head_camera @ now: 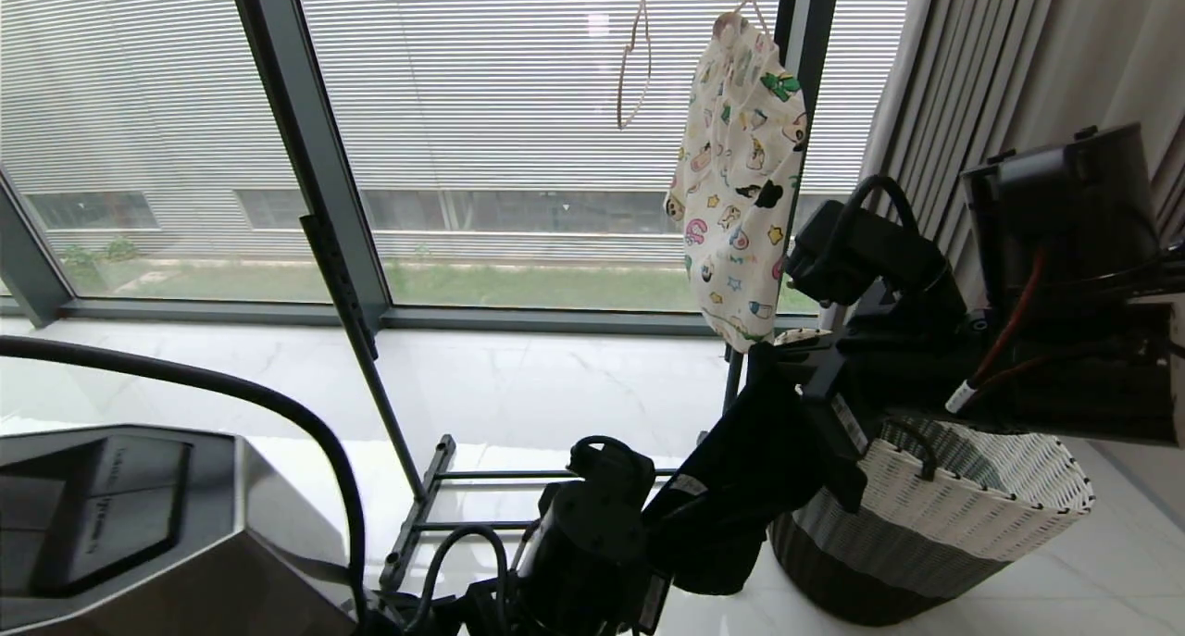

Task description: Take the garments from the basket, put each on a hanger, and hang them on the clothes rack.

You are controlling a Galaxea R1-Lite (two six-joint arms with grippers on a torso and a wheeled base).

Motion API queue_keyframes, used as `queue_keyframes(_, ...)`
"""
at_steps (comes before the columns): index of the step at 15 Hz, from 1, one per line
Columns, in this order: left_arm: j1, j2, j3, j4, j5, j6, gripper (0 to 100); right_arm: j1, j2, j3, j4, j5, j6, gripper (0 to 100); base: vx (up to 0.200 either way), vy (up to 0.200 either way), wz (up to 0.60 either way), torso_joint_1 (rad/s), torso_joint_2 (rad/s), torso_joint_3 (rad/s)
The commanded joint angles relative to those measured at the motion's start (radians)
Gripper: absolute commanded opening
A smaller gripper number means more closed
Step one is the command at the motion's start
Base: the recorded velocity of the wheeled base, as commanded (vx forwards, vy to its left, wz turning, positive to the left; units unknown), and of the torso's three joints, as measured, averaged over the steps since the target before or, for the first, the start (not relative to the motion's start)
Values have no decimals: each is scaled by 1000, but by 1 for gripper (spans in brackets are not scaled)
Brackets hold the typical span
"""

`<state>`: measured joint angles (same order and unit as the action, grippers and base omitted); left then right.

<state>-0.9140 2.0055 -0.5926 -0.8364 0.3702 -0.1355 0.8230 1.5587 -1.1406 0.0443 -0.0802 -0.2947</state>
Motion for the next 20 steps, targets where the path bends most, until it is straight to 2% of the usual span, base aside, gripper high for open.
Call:
queue_keyframes(1, 76, -301, 266, 0, -2, 43, 0, 22, 123, -19, -53, 0, 0, 0, 0, 0, 0, 0, 0, 0)
queue_keyframes(4, 152, -491, 367, 0, -2, 100, 0, 85, 213, -82, -118, 4, 37, 0, 0, 0, 0, 0, 0, 0)
queue_keyframes(7, 233, -625, 359, 25, -45, 145, 0, 122, 284, -172, -155, 2, 60, 0, 0, 0, 0, 0, 0, 0)
queue_keyframes(9, 288, -731, 278, 226, -155, 189, 0, 122, 302, -215, -153, -3, 58, 0, 0, 0, 0, 0, 0, 0)
queue_keyframes(10, 293, -743, 238, 289, -172, 188, 0, 119, 299, -212, -153, -6, 58, 0, 0, 0, 0, 0, 0, 0)
queue_keyframes(11, 299, -749, 135, 398, -209, 188, 0, 108, 288, -208, -152, -27, 58, 0, 0, 0, 0, 0, 0, 0)
queue_keyframes(13, 297, -728, -13, 523, -289, 191, 0, 79, 248, -179, -149, -47, 58, 0, 0, 0, 0, 0, 0, 0)
queue_keyframes(14, 297, -712, -89, 597, -320, 192, 0, 54, 208, -131, -147, -49, 58, 0, 0, 0, 0, 0, 0, 0)
queue_keyframes(17, 276, -656, -294, 859, -349, 235, 0, -12, 60, 15, -149, -47, 58, 0, 0, 0, 0, 0, 0, 0)
queue_keyframes(19, 248, -608, -371, 953, -356, 297, 0, -33, -19, 59, -147, -47, 58, 0, 0, 0, 0, 0, 0, 0)
queue_keyframes(20, 241, -584, -397, 1001, -355, 352, 0, -45, -49, 68, -142, -47, 58, 0, 0, 0, 0, 0, 0, 0)
